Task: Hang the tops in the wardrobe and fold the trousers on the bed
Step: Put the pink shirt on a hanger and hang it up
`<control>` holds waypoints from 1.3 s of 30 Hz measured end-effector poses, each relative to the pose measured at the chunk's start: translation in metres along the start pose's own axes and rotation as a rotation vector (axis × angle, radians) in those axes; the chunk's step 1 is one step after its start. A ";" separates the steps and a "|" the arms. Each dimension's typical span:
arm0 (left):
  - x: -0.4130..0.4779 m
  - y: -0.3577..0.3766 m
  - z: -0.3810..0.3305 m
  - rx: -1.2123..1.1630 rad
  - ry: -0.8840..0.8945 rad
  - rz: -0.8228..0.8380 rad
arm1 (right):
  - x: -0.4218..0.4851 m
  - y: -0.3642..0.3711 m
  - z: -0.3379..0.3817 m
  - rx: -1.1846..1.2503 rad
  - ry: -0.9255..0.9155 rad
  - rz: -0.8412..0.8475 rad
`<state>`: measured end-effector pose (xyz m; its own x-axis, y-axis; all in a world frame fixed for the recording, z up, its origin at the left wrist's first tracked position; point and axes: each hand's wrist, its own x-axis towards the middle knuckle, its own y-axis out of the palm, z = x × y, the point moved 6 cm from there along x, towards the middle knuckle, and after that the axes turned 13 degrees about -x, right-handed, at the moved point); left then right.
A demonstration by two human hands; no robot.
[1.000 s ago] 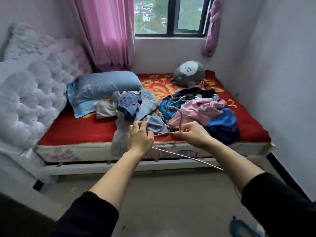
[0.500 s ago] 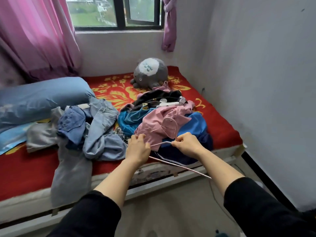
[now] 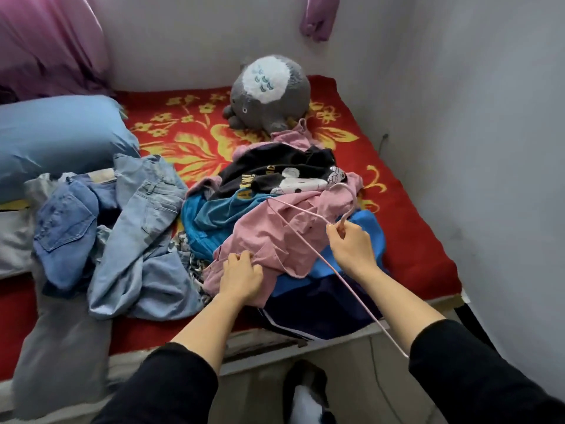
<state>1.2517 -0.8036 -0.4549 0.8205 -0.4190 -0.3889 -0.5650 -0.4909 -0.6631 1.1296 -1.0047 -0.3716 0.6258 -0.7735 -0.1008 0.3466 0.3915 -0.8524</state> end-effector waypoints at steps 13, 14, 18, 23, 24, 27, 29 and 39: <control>0.104 0.141 0.033 -0.638 -0.728 0.062 | 0.146 0.098 -0.024 -0.015 -0.155 0.306; 0.108 0.146 0.038 -0.670 -0.756 0.036 | 0.147 0.111 -0.028 -0.033 -0.164 0.362; 0.121 0.141 0.053 -0.616 -0.754 -0.100 | 0.145 0.144 -0.034 -0.047 -0.162 0.510; 0.116 0.085 0.052 -0.838 -0.626 -0.271 | 0.156 0.141 -0.006 -0.016 -0.177 0.493; 0.112 0.069 0.049 -0.895 -0.582 -0.289 | 0.160 0.137 0.003 -0.007 -0.181 0.476; 0.099 0.020 0.033 -1.018 -0.407 -0.273 | 0.167 0.128 0.037 0.063 -0.208 0.499; 0.092 -0.012 0.013 -0.989 -0.285 -0.208 | 0.168 0.123 0.066 0.077 -0.267 0.528; 0.074 -0.117 -0.070 -1.028 0.011 0.124 | 0.123 0.109 0.205 0.134 -0.702 1.016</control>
<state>1.3722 -0.8312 -0.3614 0.7535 -0.5153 -0.4083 -0.4508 -0.8570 0.2496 1.3875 -0.9549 -0.3713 0.8762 0.3278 -0.3533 -0.4712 0.7365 -0.4853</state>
